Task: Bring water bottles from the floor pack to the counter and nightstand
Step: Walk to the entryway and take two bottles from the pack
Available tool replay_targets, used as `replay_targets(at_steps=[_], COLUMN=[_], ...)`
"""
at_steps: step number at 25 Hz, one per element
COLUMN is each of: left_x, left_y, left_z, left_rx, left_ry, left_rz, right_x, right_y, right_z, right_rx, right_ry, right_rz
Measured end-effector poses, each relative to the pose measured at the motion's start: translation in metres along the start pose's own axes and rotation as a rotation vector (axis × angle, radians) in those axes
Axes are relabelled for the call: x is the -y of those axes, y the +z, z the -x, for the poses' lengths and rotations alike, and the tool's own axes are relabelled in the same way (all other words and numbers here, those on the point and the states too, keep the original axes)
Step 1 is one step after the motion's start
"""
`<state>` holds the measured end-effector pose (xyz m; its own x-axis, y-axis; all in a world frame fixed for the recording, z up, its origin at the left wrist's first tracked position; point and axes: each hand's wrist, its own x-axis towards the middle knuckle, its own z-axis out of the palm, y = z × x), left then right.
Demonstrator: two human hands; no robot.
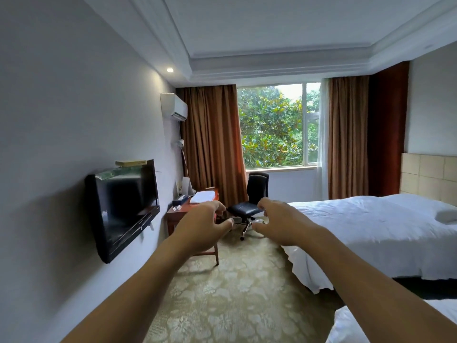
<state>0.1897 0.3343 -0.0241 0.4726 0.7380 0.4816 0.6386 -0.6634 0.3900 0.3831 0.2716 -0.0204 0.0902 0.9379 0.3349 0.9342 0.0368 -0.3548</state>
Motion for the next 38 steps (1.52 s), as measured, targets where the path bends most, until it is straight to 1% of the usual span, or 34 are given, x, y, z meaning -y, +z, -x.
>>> replay_targets(at_steps=[4,8,12,16,18,20,23,27,29,32,35,38], left_x=[0.029,0.073,0.135,0.207,0.242,0.275,0.311,0.351,0.371,0.399,0.428,0.452], left_y=[0.042,0.073,0.122,0.178,0.192,0.196,0.211,0.259,0.284,0.318,0.352,0.362], left_z=[-0.121,-0.22,-0.317,-0.41,-0.465,-0.534,-0.621,-0.704,-0.742,-0.795,-0.846,-0.897], left_rx=[0.029,0.035,0.042,0.08,0.097,0.07,0.024,0.091,0.101,0.094,0.092,0.04], left_ry=[-0.02,-0.048,-0.047,-0.002,0.014,0.025,0.068,0.043,0.026,-0.006,-0.053,-0.154], left_rz=[-0.035,-0.049,-0.032,-0.02,-0.034,-0.035,-0.01,0.056,0.064,0.044,-0.02,-0.035], right_x=[-0.057,-0.093,-0.138,-0.18,-0.193,-0.203,-0.222,-0.26,-0.283,-0.319,-0.357,-0.377], right_y=[0.009,0.032,0.074,0.125,0.142,0.153,0.167,0.191,0.205,0.229,0.261,0.283], right_z=[-0.127,-0.233,-0.337,-0.45,-0.508,-0.572,-0.654,-0.74,-0.784,-0.853,-0.931,-1.009], right_rx=[0.004,0.029,0.048,0.033,0.036,0.033,-0.002,0.015,0.018,0.021,0.038,0.061], right_ry=[-0.031,-0.05,-0.046,-0.034,-0.021,0.005,0.051,0.079,0.077,0.042,-0.046,-0.14], right_rz=[-0.048,-0.095,-0.068,-0.009,0.025,0.007,-0.012,0.026,0.002,0.003,-0.004,-0.012])
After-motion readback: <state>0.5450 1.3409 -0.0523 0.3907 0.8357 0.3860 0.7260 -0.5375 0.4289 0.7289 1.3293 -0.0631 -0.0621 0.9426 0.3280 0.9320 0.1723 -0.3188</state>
